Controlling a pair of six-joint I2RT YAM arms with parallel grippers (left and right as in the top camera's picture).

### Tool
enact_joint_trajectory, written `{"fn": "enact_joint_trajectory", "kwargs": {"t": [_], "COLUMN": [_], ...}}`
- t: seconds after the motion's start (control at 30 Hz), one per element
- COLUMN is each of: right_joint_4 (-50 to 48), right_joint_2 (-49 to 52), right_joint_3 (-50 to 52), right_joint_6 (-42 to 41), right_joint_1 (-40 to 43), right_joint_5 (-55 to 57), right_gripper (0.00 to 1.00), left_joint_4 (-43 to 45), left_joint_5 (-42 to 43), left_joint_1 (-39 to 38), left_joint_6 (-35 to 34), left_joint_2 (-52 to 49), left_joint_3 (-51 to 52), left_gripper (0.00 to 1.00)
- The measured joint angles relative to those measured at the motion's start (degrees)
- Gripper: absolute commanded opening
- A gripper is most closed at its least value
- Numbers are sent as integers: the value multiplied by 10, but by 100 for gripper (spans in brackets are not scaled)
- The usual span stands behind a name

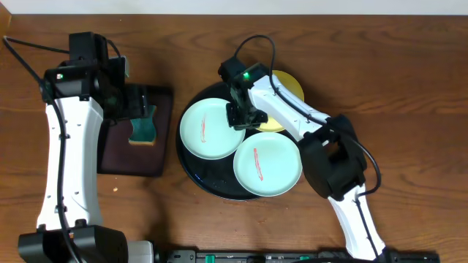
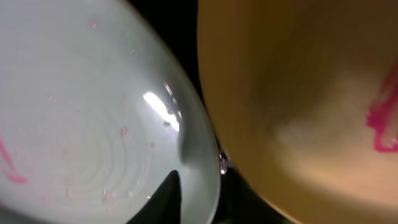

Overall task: Clean dirty plates on tray and stack at the side
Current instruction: 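Grasp the green sponge from the left tray with the left gripper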

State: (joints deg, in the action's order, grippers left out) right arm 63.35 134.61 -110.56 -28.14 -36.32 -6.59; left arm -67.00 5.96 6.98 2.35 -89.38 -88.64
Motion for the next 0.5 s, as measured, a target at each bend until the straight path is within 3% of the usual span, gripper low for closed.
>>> {"fn": "enact_joint_trajectory", "kwargs": {"t": [0.2,0.5], "right_joint_4": [-8,-36], "right_joint_2": [8,2], "right_joint_3": [0,9], "right_joint_6": [-4,-5], "right_joint_1": [-1,-1], "right_joint_5": [10,12], "right_gripper": [1,1], "left_joint_4": [7,35], "left_joint_5": [-2,-18], "left_joint_1": [0,0], "left_joint_6": [0,0], "left_joint_2": [-1,-2], "left_joint_3": [0,2], "left_gripper": [75,76]}}
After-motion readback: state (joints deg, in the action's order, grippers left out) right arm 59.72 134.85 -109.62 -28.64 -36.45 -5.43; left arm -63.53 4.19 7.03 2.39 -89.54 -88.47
